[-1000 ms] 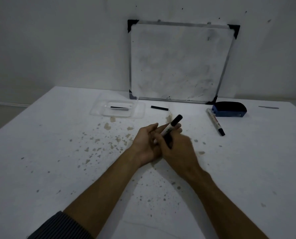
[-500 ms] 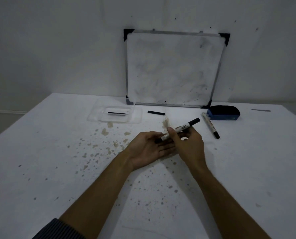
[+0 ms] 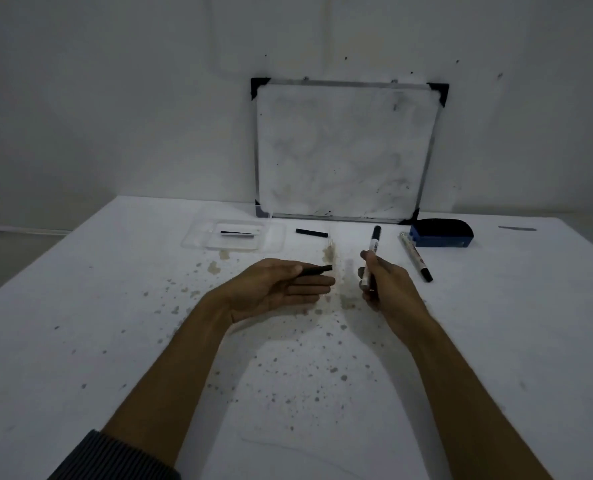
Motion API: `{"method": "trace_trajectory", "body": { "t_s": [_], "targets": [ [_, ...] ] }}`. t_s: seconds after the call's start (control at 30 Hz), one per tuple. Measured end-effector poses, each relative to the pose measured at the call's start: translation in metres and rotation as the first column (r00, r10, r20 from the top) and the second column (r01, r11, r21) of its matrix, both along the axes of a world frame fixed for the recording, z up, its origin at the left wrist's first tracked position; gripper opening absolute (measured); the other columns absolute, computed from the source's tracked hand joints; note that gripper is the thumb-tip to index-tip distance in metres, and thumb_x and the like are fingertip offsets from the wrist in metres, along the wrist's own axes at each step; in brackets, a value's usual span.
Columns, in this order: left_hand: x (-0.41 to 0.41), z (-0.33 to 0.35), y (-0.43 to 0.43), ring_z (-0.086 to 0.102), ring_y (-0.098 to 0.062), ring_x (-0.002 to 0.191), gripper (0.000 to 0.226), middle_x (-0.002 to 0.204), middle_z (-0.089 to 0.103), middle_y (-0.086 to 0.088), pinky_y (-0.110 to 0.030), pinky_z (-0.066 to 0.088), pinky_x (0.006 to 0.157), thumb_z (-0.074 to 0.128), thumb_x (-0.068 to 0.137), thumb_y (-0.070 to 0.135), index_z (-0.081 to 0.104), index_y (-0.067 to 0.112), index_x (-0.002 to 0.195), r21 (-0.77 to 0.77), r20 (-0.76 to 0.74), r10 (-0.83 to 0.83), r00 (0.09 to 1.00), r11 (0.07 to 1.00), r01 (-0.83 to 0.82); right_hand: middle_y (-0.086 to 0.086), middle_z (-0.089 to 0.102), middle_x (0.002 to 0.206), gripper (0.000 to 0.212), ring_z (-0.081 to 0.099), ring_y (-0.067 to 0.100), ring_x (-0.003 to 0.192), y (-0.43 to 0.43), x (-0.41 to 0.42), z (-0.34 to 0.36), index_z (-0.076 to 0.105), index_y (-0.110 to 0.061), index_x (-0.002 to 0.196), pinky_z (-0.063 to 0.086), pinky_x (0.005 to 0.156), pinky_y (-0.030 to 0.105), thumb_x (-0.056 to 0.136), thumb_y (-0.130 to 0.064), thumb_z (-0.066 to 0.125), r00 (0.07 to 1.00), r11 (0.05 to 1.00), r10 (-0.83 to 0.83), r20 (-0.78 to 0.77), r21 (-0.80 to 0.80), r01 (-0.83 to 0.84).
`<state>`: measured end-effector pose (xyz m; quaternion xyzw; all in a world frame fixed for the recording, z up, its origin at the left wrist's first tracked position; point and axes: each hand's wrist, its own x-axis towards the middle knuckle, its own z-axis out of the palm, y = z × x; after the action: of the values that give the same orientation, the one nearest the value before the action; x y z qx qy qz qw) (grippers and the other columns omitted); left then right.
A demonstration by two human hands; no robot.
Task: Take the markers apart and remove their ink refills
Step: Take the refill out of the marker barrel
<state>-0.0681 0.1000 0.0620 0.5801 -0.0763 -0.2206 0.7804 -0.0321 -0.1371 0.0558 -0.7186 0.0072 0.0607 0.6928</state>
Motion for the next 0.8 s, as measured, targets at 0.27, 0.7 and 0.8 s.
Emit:
{"method": "trace_trajectory", "body": {
  "t_s": [0.27, 0.7, 0.8],
  "targets": [
    [-0.01, -0.023, 0.004, 0.075, -0.03, 0.105, 0.024, 0.109, 0.08, -0.011, -0.034, 0.062, 0.089, 0.059, 0.104, 0.012, 0.071, 0.006, 0.124, 0.289, 0.351, 0.341, 0.872, 0.847, -0.447, 0.002, 0.054, 0.086, 0.035, 0.043, 0.001, 0.062, 0.012, -0.003, -0.032, 0.073, -0.012, 0.116, 0.028, 0.055, 0.009, 0.101, -0.039, 0.057, 0.871, 0.678, 0.15, 0.468, -0.689, 0.254],
    [-0.015, -0.023, 0.0, 0.075, -0.012, 0.083, 0.018, 0.092, 0.081, -0.003, -0.026, 0.061, 0.08, 0.071, 0.097, 0.029, 0.078, 0.016, 0.107, 0.372, 0.424, 0.368, 0.827, 0.763, -0.529, -0.012, 0.061, 0.116, 0.037, 0.059, 0.007, 0.103, 0.03, -0.021, -0.021, 0.065, -0.033, 0.125, 0.051, 0.096, 0.04, 0.092, -0.049, 0.066, 0.789, 0.824, 0.278, 0.548, -0.559, 0.097],
    [-0.018, -0.018, 0.004, 0.074, -0.015, 0.085, 0.019, 0.094, 0.081, -0.006, -0.026, 0.061, 0.08, 0.072, 0.097, 0.026, 0.078, 0.013, 0.109, 0.38, 0.398, 0.319, 0.86, 0.796, -0.471, -0.02, 0.062, 0.105, 0.023, 0.058, -0.001, 0.089, 0.041, -0.026, -0.02, 0.071, -0.031, 0.114, 0.053, 0.089, 0.042, 0.092, -0.038, 0.07, 0.73, 0.829, 0.303, 0.613, -0.547, 0.116]
  ]
}}
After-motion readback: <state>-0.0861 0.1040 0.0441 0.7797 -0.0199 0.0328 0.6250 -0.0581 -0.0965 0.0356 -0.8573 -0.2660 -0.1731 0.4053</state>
